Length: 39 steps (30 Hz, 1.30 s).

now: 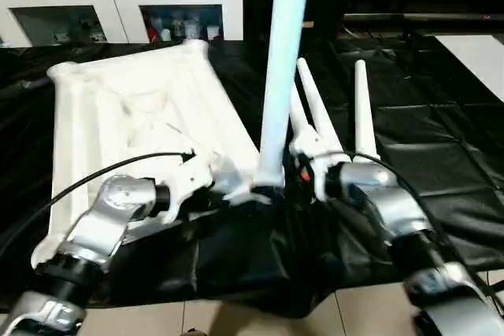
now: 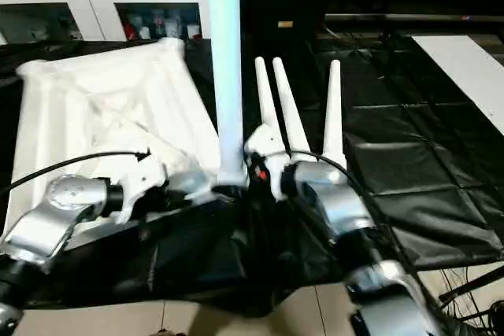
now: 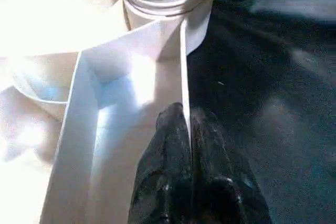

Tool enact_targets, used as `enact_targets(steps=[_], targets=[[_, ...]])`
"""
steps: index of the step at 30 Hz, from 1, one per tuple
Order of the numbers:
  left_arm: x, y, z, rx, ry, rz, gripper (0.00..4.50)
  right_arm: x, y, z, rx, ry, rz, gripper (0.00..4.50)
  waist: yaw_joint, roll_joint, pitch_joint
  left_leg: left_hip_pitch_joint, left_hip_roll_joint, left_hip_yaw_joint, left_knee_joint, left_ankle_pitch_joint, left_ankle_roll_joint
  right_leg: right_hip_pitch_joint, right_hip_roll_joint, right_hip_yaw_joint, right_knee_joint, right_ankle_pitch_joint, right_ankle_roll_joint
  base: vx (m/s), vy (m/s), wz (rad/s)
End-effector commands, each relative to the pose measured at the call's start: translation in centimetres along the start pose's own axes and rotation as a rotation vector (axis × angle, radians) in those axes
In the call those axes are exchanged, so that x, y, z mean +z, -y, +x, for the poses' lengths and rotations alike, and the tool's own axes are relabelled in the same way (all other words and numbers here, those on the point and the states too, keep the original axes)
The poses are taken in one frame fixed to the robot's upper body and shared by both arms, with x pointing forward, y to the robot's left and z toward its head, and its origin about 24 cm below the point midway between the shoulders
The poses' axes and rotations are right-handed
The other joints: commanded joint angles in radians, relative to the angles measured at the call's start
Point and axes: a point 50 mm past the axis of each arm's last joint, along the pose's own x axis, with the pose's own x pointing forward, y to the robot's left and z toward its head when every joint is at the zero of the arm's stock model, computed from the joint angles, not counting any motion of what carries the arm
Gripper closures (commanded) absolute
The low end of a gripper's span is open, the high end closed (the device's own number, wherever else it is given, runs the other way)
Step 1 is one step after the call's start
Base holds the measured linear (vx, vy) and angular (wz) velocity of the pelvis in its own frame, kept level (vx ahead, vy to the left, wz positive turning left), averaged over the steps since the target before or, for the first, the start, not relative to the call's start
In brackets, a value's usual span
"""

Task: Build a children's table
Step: Rotate leg to tighten

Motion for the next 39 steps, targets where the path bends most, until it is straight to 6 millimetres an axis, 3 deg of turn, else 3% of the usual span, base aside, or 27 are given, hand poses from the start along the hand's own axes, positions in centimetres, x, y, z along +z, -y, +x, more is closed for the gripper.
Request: enact_targets(steps=[1,6,11,14,24,27,32,39], targets=[[0.4,0.6,0.4,-0.044,0.019,0.028,4.50,0.4,-1.2,0.5,0.103,0.001,-0.048,0.17,-0.003,0.001,-0.049,0.018,0.034,0.003,-0.056,-0.102,0.042,0.046,-0.068,0.038,-0.048,0.148,-0.219,0.000,0.000,0.00],[0.1,0.4,0.1,-0.046,0.010,0.034,4.50,0.2,-0.9,0.4,0.075,-0.011,-0.059,0.17,-0.004,0.000,-0.050,0.020,0.034,0.009,-0.050,-0.090,0.041,0.043,-0.066,0.038,-0.044,0.147,-0.232,0.000,0.000,0.00],[0.0,0.4,0.1,-0.051,0.012,0.035,4.50,0.2,-0.6,0.4,0.057,-0.015,-0.057,0.17,-0.005,-0.001,-0.056,0.020,0.031,0.011,-0.042,-0.038,0.058,0.046,-0.063,0.037,-0.034,0.228,-0.242,0.000,0.000,0.00],[-0.1,0.4,0.1,-0.053,0.011,0.035,4.50,0.1,-0.4,0.4,0.047,-0.026,-0.060,0.17,-0.004,0.000,-0.056,0.019,0.031,0.012,-0.040,-0.044,0.064,0.046,-0.062,0.036,-0.033,0.239,-0.250,0.000,0.000,0.00],[-0.2,0.4,0.1,-0.066,0.004,0.029,4.50,-0.2,0.0,1.0,0.015,-0.048,-0.056,1.00,-0.003,-0.001,-0.058,0.019,0.030,0.011,-0.036,-0.038,0.068,0.048,-0.063,0.036,-0.028,0.242,-0.255,0.000,0.000,0.00],[-0.2,0.4,0.1,-0.068,0.002,0.027,4.50,-0.5,0.2,1.0,-0.002,-0.071,-0.077,1.08,-0.005,0.000,-0.056,0.018,0.030,0.012,-0.036,-0.051,0.062,0.046,-0.063,0.036,-0.029,0.214,-0.260,0.000,0.000,0.00],[-0.2,0.4,0.0,-0.067,-0.002,0.027,4.50,-0.8,0.4,1.1,-0.017,-0.083,-0.086,1.64,-0.005,0.002,-0.055,0.019,0.031,0.010,-0.037,-0.082,0.049,0.046,-0.064,0.037,-0.031,0.173,-0.255,0.000,0.000,0.00],[-0.3,0.3,-0.1,-0.065,-0.008,0.028,4.50,-1.0,0.5,1.3,-0.024,-0.086,-0.087,1.75,-0.007,0.001,-0.056,0.018,0.030,0.010,-0.035,-0.082,0.051,0.045,-0.064,0.038,-0.029,0.182,-0.259,0.000,0.000,0.00]])
